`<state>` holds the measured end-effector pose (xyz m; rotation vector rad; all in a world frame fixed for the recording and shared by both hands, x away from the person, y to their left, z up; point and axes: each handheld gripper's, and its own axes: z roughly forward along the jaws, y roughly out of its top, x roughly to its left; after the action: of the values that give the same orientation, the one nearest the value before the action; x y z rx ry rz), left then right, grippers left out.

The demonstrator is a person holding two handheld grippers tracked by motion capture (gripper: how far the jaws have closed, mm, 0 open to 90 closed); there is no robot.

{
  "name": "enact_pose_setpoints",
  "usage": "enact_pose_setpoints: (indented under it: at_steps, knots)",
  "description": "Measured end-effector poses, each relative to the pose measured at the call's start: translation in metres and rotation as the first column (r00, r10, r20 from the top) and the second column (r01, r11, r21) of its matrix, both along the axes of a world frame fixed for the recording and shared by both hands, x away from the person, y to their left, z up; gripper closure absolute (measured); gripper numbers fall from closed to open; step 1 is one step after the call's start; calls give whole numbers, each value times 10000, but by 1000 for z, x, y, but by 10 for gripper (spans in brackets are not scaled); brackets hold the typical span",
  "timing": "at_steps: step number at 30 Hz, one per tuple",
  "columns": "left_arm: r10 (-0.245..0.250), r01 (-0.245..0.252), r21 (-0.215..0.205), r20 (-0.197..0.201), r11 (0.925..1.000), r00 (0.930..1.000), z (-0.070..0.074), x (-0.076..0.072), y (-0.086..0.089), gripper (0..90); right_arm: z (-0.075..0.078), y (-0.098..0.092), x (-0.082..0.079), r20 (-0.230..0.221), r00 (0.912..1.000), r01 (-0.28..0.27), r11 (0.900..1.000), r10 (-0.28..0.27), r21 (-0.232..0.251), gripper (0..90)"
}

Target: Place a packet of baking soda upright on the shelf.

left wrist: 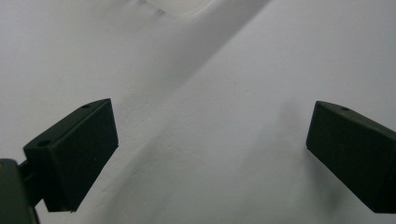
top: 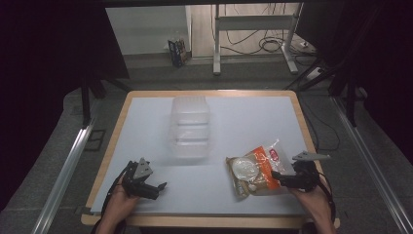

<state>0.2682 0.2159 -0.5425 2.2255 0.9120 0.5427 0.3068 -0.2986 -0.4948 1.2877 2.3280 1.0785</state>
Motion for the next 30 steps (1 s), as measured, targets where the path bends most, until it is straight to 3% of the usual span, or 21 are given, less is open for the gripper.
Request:
enact_pose_setpoints:
  at_steps: [5,12,16,19,23,30]
  knots:
    - [-18,18,29,-2,10000,10000,0,0,0,20,-3,6,4,-160,9995,-283,9995,284,106,357]
    - [-47,47,85,-26,10000,10000,-1,0,-2,21,-5,14,11,-646,9943,-815,9954,846,497,475]
    - [-74,75,125,-32,9999,10000,-1,0,-2,21,-4,18,15,-727,9928,-926,9947,957,449,537]
    - [-90,91,164,-46,9998,9999,-1,0,-2,20,-2,20,18,-619,9937,-924,9955,935,199,650]
    - [-100,101,196,-53,9998,9999,-1,0,-3,20,3,23,18,-250,9950,-971,9949,964,-282,868]
    - [-76,77,245,-21,9997,10000,-1,-1,-3,20,17,30,17,109,9907,-1349,9895,1356,-524,881]
